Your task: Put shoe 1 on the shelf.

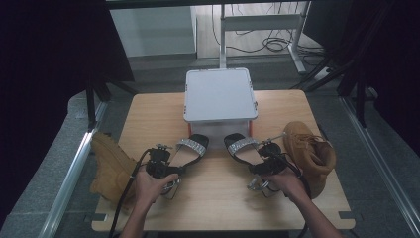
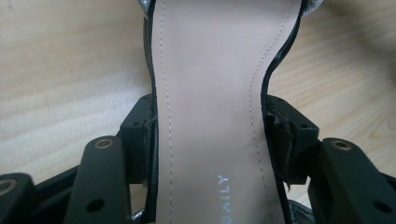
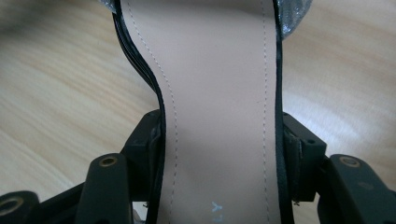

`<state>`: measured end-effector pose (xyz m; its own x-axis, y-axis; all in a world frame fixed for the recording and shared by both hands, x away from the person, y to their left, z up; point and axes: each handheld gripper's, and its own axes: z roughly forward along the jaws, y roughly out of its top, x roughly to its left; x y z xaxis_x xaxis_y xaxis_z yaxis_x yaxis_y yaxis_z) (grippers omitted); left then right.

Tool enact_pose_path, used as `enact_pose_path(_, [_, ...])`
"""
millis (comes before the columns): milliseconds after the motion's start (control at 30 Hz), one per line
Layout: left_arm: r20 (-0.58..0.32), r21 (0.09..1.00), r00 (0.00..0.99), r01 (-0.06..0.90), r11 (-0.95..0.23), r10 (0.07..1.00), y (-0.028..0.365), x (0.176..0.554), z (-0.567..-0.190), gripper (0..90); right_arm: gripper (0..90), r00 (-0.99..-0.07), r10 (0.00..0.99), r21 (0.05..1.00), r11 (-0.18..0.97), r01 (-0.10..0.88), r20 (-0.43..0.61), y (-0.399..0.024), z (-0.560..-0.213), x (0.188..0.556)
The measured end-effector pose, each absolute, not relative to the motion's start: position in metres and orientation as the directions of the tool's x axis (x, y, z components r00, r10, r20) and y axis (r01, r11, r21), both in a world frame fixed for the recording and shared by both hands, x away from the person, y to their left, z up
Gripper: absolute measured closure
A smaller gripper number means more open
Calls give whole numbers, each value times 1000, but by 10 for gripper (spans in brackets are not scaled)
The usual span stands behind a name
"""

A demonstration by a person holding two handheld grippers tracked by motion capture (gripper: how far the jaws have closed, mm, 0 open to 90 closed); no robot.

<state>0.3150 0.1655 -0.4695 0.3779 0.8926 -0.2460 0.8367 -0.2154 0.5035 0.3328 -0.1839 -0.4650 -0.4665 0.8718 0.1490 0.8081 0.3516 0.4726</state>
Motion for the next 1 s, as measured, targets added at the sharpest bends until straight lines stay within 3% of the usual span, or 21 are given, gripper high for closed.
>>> enact_pose_path(1000, [-280, 537, 308, 835, -118, 909, 147, 354, -472, 428, 422, -343, 928, 514, 226, 827, 144, -162, -470, 368])
